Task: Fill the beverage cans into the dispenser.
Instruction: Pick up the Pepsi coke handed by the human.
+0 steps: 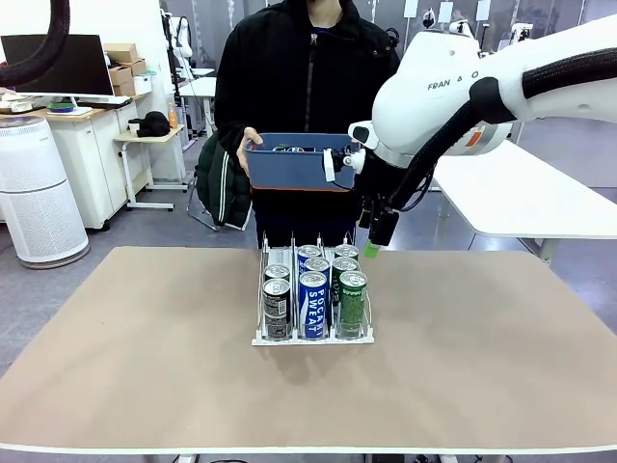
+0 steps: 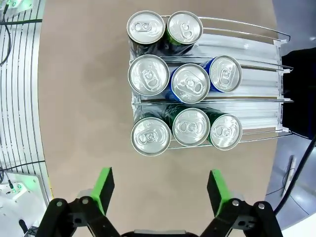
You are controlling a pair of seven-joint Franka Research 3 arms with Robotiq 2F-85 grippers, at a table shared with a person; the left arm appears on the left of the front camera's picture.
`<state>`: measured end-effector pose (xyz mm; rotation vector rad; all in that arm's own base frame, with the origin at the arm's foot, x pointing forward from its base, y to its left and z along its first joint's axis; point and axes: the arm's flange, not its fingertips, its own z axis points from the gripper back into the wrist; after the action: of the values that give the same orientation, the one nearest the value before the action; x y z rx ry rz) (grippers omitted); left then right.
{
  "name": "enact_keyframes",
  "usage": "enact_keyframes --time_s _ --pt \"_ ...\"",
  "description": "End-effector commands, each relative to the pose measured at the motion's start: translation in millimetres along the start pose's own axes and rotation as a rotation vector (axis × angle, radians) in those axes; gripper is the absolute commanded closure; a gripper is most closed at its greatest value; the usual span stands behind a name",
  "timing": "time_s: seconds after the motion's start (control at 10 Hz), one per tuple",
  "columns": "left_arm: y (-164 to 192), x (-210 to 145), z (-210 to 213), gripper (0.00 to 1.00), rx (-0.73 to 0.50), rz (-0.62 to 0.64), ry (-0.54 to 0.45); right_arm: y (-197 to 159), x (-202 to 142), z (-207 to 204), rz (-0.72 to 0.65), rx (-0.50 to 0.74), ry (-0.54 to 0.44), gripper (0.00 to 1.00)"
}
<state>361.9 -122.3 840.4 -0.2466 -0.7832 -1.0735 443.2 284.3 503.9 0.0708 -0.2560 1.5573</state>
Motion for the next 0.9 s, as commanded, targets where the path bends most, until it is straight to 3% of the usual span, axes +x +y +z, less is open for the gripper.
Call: enact_keyframes --time_s 0.0,0.3,0.8 --pt "-0.6 -0.6 0.6 0.0 -0.005 0.007 -0.005 0.0 0.0 0.0 0.0 0.0 0.0 0.0" --pt "-0.6 -0.6 0.6 0.0 -0.005 0.007 -0.005 -20.7 -17.2 71.8 -0.228 -0.105 -0.21 0.0" --pt "-0.6 -0.6 0.6 0.0 -0.005 0.007 -0.005 -48.4 -72.1 257.3 -0.309 -0.159 -0.314 0.0"
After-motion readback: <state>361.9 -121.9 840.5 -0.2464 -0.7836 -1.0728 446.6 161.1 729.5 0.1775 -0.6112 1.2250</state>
